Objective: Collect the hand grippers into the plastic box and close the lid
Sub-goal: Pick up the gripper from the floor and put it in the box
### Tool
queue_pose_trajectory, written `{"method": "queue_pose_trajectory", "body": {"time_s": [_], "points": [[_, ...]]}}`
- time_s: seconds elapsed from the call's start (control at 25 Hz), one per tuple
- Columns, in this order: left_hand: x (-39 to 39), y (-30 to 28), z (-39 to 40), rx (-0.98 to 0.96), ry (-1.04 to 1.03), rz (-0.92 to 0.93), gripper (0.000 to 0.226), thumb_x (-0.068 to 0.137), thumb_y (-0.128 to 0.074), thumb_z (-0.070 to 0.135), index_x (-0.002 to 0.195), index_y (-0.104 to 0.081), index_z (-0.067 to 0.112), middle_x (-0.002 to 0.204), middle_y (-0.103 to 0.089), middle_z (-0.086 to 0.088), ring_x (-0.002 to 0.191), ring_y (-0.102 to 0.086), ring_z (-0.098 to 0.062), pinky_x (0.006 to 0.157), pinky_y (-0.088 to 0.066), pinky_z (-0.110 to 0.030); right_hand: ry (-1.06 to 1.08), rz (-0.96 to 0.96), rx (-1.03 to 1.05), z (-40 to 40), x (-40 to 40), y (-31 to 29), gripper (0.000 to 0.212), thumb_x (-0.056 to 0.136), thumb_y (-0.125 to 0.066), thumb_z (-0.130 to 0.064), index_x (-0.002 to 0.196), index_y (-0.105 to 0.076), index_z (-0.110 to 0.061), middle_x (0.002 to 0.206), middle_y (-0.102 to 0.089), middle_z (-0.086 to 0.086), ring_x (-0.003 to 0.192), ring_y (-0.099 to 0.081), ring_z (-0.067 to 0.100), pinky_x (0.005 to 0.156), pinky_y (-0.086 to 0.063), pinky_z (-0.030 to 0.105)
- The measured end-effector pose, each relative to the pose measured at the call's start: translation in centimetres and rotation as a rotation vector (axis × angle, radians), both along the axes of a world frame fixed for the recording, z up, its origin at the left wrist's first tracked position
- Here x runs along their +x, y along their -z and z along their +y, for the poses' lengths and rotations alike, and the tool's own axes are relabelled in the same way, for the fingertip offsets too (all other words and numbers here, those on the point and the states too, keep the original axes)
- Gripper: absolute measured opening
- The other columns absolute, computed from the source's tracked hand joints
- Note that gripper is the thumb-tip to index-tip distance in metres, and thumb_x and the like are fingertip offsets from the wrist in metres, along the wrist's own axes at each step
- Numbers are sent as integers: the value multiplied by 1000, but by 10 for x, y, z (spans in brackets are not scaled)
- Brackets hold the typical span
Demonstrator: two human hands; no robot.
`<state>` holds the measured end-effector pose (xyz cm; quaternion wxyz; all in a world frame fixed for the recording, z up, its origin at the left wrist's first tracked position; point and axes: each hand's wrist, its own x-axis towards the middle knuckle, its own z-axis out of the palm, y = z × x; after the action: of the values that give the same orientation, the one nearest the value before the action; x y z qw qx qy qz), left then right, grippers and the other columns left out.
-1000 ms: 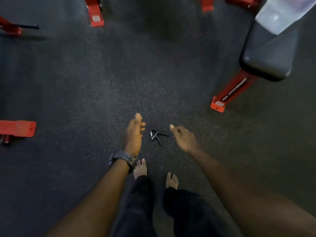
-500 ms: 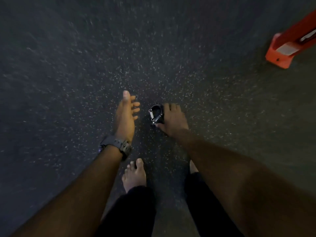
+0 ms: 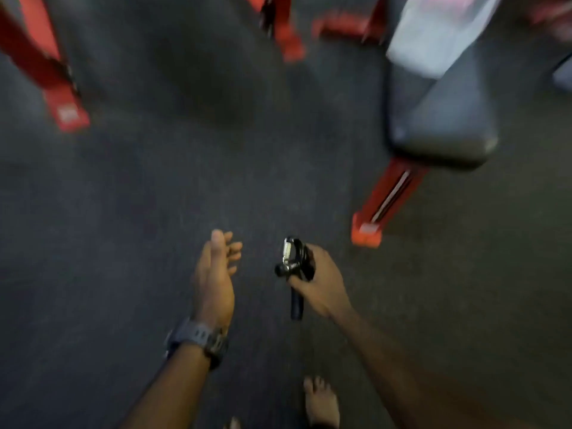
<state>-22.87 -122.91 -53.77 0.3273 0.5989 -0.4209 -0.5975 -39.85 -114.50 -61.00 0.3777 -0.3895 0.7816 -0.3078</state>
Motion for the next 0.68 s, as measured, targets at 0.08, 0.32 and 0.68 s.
{"method": "queue_pose_trajectory", "body": {"time_s": [0.08,0.32,0.68], "points": [[-49,-131,-42,-142,76,72,70,74,-36,78,111,-62,24,111,-69,-7,108,-65,-26,94,-49,-42,106,-113,-136,-32,-55,-144,51,65,-70,-37,114,-57,-37,113,-69,-7,105,-64,11,94,-49,29],[-195,-478,-50,-465,264,184,57,75,-41,75,96,-64,27,101,-69,-2,92,-62,-16,89,-46,-40,392,-225,-397,-27,-199,-511,17,80,-63,-27,96,-66,-19,92,-71,3,86,-63,18,80,-48,23],[-291,-537,-67,-522,384,166,64,74,-33,81,97,-61,29,103,-68,-2,94,-63,-19,102,-46,-53,528,-179,-456,-28,-291,-562,56,62,-57,-45,105,-69,-11,106,-74,12,90,-65,24,88,-52,43]]}}
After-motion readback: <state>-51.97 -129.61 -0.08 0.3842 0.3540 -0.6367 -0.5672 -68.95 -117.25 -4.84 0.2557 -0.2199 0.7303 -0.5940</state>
